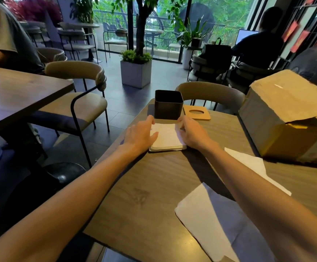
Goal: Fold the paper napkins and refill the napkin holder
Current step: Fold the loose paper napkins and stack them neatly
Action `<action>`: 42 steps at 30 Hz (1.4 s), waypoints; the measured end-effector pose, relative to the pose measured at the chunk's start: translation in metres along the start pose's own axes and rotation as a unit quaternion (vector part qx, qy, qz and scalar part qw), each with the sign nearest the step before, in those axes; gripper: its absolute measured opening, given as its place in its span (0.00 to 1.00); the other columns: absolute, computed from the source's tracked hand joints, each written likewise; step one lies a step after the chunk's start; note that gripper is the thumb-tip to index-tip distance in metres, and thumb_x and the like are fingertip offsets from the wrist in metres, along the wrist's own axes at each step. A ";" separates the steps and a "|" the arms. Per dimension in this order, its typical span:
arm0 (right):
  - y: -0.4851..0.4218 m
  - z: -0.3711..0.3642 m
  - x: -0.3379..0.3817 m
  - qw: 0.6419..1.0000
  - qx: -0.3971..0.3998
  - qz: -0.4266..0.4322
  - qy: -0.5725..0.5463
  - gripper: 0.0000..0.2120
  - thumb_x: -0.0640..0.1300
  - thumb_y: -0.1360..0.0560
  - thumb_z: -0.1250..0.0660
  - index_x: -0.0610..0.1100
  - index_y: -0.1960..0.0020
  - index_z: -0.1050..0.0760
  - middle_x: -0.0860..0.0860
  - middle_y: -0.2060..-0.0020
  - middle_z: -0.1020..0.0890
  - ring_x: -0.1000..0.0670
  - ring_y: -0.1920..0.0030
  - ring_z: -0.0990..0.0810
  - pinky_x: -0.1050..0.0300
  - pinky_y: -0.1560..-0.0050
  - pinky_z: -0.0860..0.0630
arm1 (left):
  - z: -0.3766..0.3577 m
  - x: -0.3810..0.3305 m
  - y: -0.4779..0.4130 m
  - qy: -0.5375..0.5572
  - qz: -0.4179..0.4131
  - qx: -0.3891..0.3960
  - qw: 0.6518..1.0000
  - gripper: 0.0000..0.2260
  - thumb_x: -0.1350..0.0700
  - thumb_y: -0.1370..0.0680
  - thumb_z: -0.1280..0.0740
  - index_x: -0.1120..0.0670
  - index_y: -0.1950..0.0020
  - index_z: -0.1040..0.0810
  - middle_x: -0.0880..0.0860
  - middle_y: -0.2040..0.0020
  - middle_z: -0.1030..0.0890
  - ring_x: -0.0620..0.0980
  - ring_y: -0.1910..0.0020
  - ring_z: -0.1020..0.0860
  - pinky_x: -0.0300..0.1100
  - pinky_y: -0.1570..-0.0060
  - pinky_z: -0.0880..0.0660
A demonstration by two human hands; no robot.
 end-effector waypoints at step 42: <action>0.064 0.054 0.019 0.962 -0.008 0.020 -0.273 0.11 0.44 0.19 0.34 0.45 0.38 0.29 0.51 0.50 0.22 0.49 0.50 0.19 0.58 0.57 0.17 | 0.019 -0.017 0.046 0.385 0.130 0.077 0.911 0.10 0.53 0.19 0.34 0.56 0.40 0.25 0.52 0.49 0.20 0.46 0.51 0.21 0.33 0.62 0.25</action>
Point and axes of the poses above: each hand's wrist, its own y-axis away from the middle knuckle, its own z-axis out of the back of the hand, x = y × z, the point moved 9 cm from there along -y, towards the middle knuckle
